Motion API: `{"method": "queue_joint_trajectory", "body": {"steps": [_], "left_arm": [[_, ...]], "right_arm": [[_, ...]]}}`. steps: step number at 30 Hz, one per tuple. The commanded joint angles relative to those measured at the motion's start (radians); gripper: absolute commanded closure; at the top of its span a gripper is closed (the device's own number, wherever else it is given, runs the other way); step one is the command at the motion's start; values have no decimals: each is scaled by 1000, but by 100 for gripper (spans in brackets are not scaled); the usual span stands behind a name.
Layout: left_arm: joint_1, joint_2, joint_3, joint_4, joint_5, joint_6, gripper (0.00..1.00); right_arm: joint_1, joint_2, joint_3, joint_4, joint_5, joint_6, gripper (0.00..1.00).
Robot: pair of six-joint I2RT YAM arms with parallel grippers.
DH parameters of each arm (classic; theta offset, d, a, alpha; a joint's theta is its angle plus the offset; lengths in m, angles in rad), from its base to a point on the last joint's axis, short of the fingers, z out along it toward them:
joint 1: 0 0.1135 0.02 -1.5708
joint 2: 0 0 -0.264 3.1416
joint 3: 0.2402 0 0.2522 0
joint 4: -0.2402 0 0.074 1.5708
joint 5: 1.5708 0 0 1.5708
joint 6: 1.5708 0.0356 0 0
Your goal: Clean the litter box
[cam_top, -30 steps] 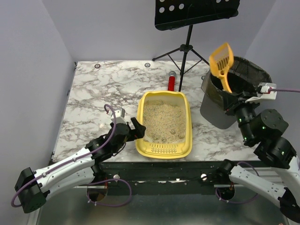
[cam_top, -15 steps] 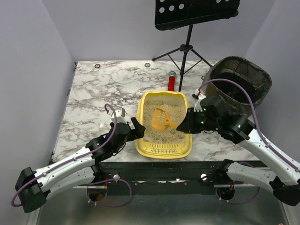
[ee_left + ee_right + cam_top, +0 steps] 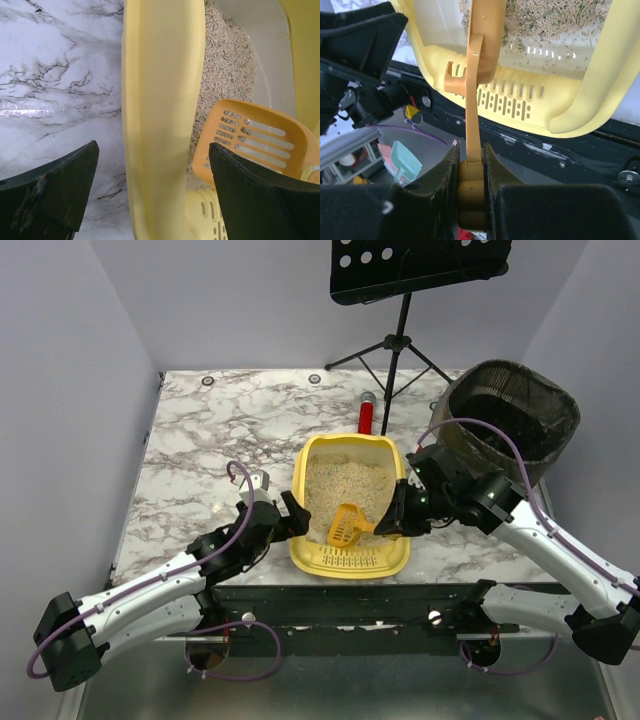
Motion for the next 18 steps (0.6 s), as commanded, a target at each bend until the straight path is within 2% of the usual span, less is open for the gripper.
{"method": "queue_joint_trajectory", "body": {"steps": [1,11,15,18], "left_arm": [[6,1,-21,38,27,14,1],[9,-18,-36,61,-5,14,1],[10,-12,-39,73,-7,14,1],[10,-7,-44,79,-8,3,1]], "right_arm": [[-1,78,81,-111,2,69,99],[-30,275,110,-150,-116,33,100],[-32,327,84,-87,-118,53,99],[-30,329,12,12,-87,134,99]]}}
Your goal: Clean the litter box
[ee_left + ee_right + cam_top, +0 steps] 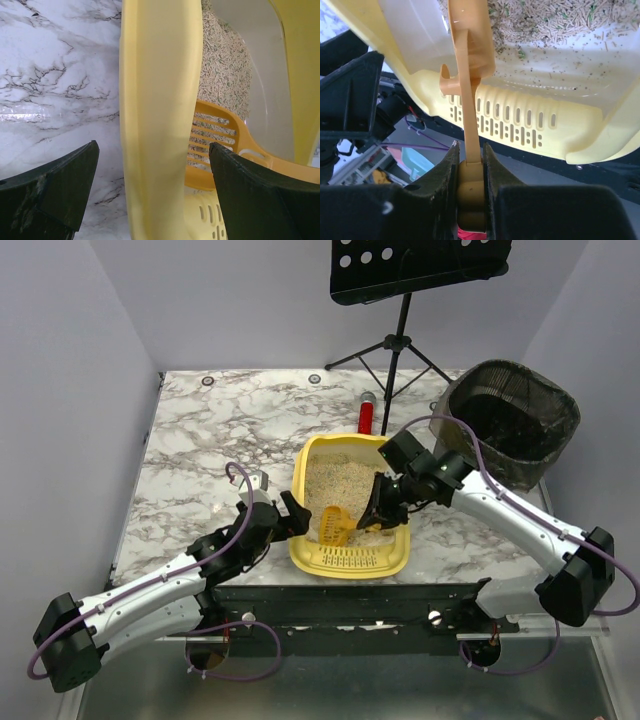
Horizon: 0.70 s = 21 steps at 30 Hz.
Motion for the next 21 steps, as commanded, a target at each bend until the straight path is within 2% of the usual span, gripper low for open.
{"method": "queue_joint_trajectory", "body": {"steps": [1,7,13,16,21], "left_arm": [[5,-1,-22,34,-9,-5,1],[6,-2,-25,34,0,-9,1],[11,-4,-34,40,5,-18,1],[11,-6,-39,43,5,-18,1],[11,1,-32,36,-1,-21,1]], "right_arm": [[5,23,-110,76,-1,138,100],[5,-160,-383,429,99,469,100],[6,-264,-435,400,273,603,100],[6,-270,-478,486,269,625,100],[6,-194,-465,494,254,597,99]]}}
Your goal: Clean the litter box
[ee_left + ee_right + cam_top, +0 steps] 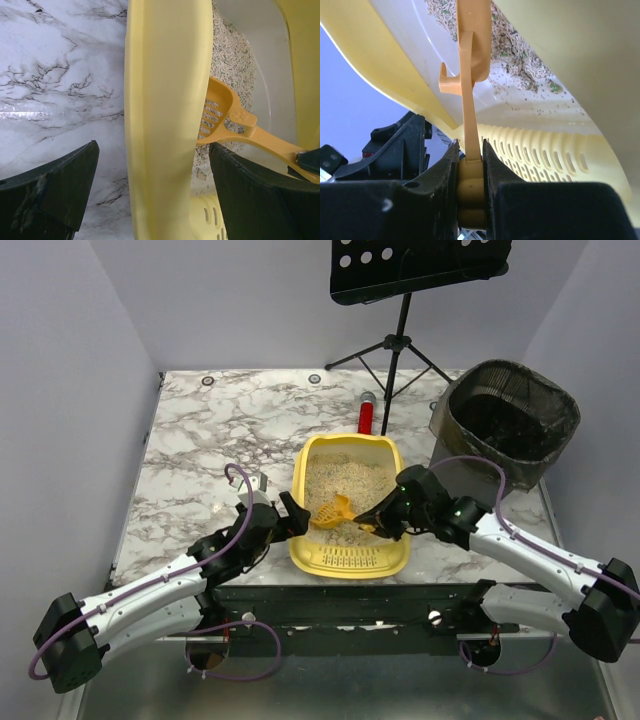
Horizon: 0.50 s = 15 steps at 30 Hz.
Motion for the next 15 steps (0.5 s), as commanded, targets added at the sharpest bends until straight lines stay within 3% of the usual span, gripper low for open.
{"method": "queue_joint_trajectory", "body": {"steps": [1,8,15], "left_arm": [[4,3,-7,12,-2,-9,1],[6,8,-5,12,-5,-12,1],[6,12,-16,-9,-9,-28,3]], "right_arm": [[0,86,6,-1,76,3,100],[14,233,40,100,85,6,100],[58,184,-165,389,354,220,100]]}}
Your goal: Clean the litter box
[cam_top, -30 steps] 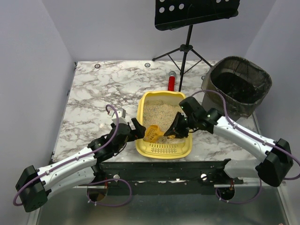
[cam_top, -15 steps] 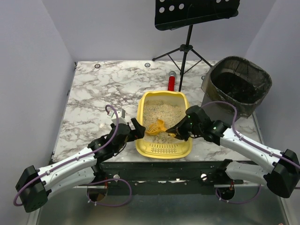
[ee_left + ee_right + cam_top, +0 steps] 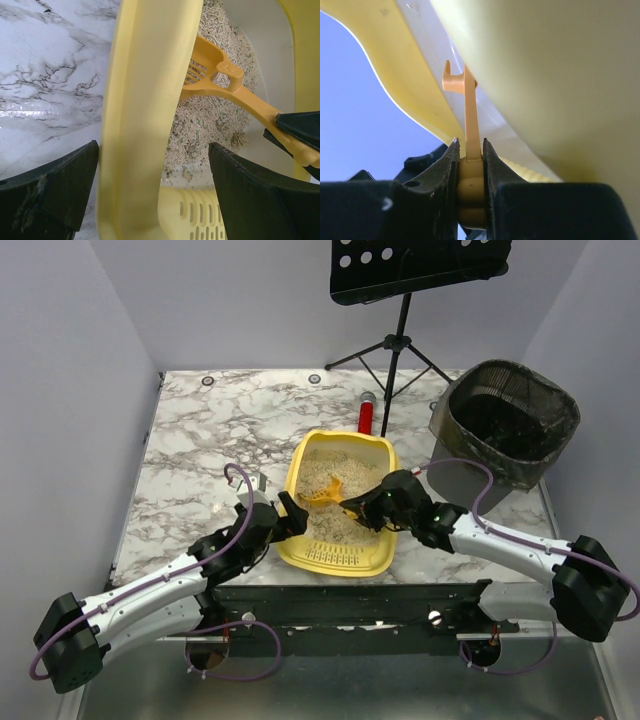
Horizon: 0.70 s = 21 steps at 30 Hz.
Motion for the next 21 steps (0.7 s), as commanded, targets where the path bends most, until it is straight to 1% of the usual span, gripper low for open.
{"method": "queue_joint_trajectory", "body": {"steps": [1,3,8,12,15,21], "left_arm": [[-1,6,-18,-8,5,-27,4],[-1,10,-27,1,18,-32,5],[-1,35,-47,69,109,-29,8],[-1,64,-48,102,163,-19,11],[-1,82,-48,125,198,-15,12],[-1,88,-51,153,259,-15,15]], "right_arm": [[12,31,-107,39,235,116,100],[14,34,-97,17,262,116,100],[19,71,-69,2,345,96,100],[23,138,-72,72,387,62,100],[28,176,-90,231,393,21,100],[43,241,-158,449,422,-45,100]]}}
